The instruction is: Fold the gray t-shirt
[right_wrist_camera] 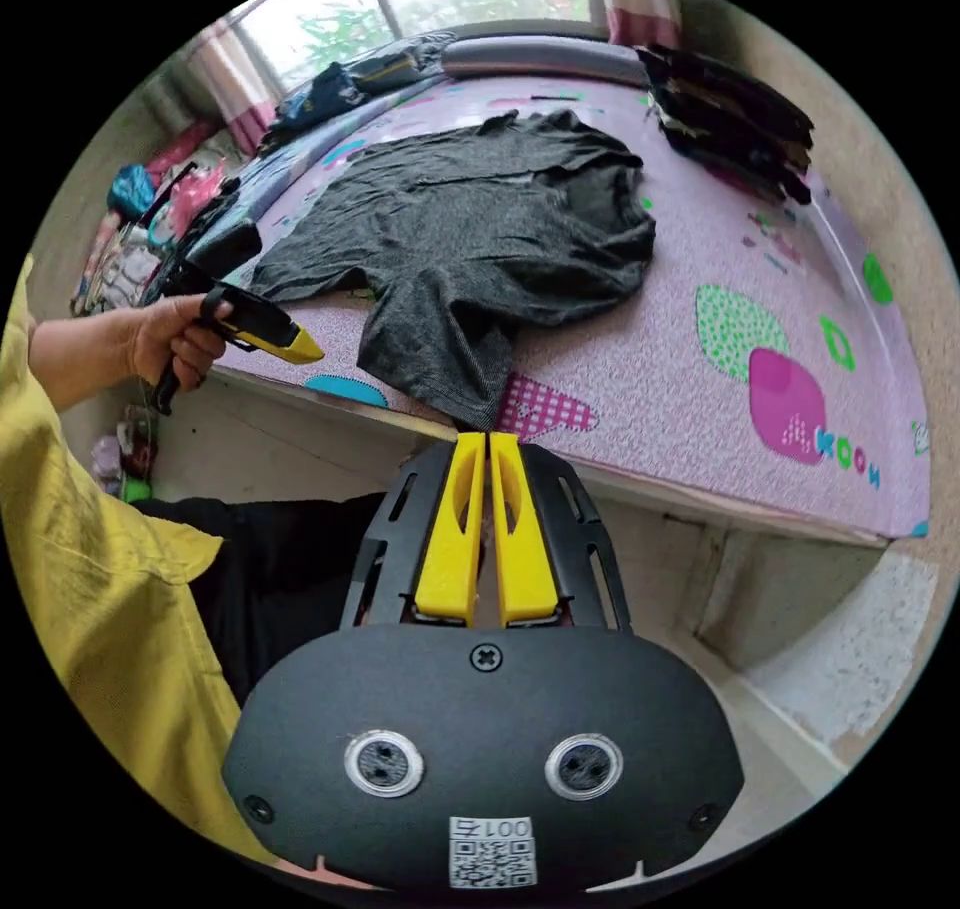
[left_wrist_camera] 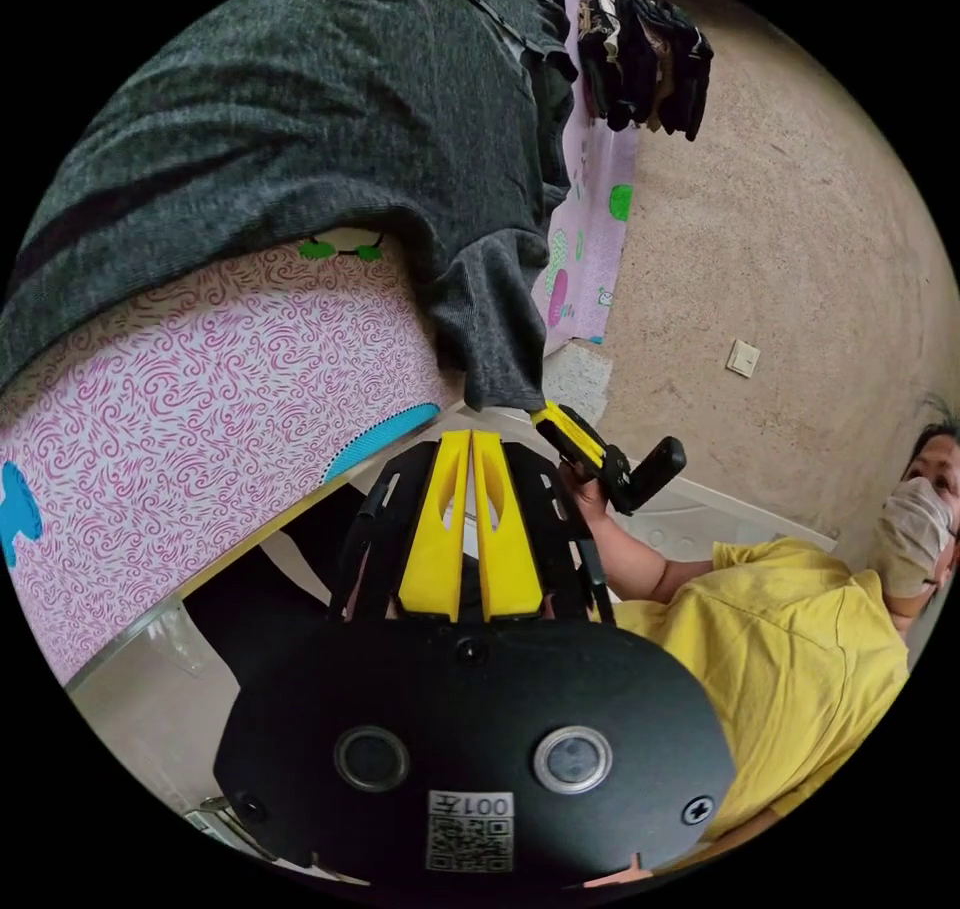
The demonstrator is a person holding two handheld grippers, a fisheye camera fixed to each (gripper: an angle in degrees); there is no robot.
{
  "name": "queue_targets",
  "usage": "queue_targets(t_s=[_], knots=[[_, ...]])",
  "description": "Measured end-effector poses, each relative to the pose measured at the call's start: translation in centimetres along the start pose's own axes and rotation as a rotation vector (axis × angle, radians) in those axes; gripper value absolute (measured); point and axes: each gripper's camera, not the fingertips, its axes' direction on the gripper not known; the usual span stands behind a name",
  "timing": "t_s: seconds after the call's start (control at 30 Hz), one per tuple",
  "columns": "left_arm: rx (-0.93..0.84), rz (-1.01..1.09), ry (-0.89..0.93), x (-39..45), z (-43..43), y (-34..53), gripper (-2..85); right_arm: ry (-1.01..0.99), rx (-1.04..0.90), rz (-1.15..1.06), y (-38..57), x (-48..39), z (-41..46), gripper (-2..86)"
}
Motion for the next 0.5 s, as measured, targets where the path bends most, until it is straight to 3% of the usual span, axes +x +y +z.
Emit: queue_targets(t_s=[0.2,0.5], knots=[[0.143,0.032,-0.067,0.7,-1.0,2.4,-1.3,-0.245,0.022,0.316,0.6,2.8,0.8,0.2],[0.498,-0.047,-0.216,-1.1,-6.7,8.1,-1.3,-0.143,0.209,0.27,-0.8,3.8,-3.5,0.2]])
